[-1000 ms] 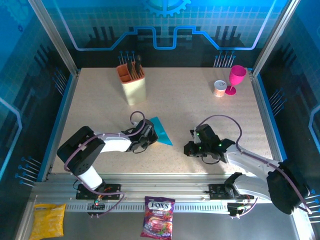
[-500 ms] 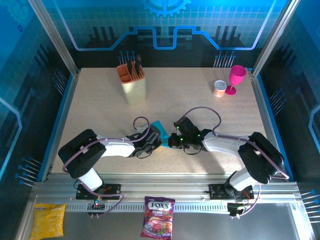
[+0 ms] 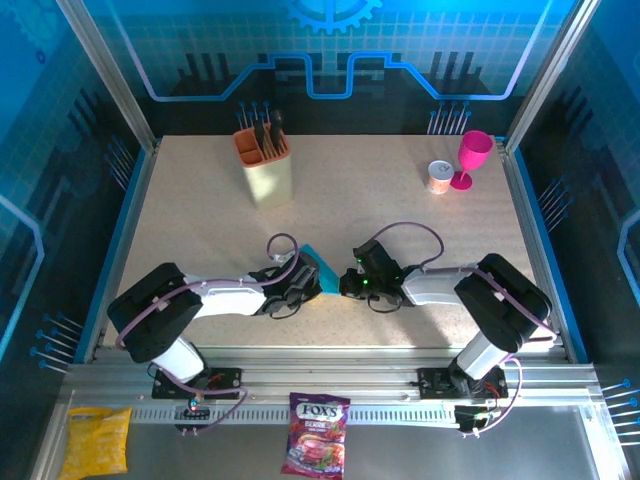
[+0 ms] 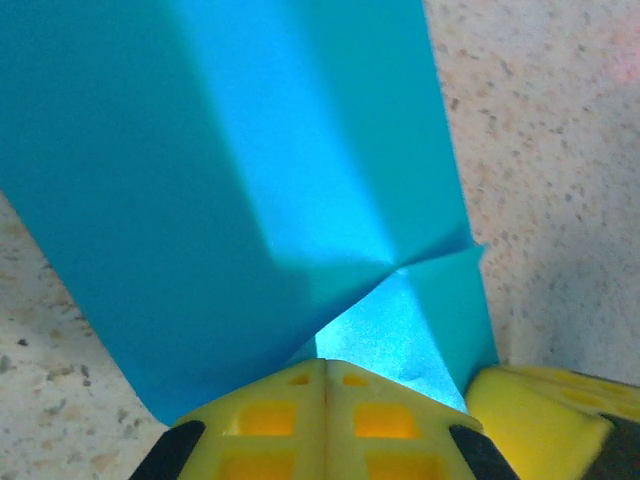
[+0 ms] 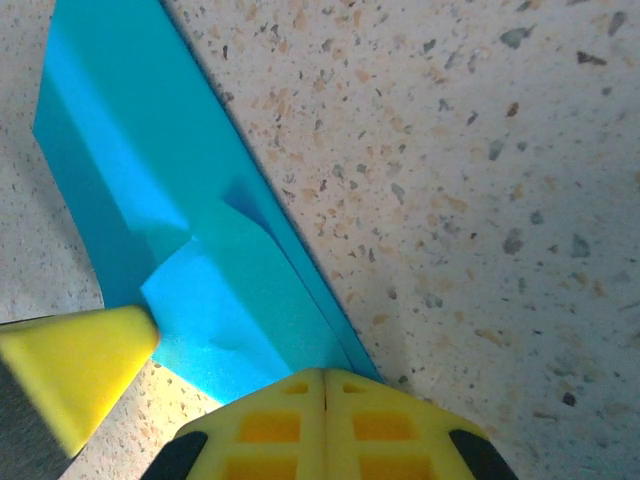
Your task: Fold a paper plane with a square sheet of paper (pick it up from the middle)
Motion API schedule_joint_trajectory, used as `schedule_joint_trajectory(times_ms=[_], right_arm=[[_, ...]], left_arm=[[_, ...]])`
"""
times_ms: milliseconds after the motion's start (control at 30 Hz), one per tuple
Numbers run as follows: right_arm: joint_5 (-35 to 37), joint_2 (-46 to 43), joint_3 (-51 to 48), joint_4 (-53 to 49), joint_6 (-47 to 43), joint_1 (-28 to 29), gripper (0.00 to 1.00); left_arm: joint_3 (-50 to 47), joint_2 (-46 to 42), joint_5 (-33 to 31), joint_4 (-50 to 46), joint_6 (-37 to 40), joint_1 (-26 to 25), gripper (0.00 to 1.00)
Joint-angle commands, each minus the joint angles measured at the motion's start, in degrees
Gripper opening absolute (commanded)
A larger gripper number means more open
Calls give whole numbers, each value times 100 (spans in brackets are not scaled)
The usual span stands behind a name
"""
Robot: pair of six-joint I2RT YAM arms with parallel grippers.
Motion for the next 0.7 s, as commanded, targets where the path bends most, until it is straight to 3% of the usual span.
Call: schedule_joint_trajectory(times_ms=[0, 367, 667], right_arm=[[116, 284, -247, -316, 1, -83, 0], [-47, 538, -403, -79, 87, -145, 0], [49, 616, -519, -328, 226, -243, 0]], left_arm=[[223, -288, 359, -239, 688, -42, 0], [288, 198, 747, 363, 444, -50, 0], [-65, 420, 107, 141, 205, 13, 0]])
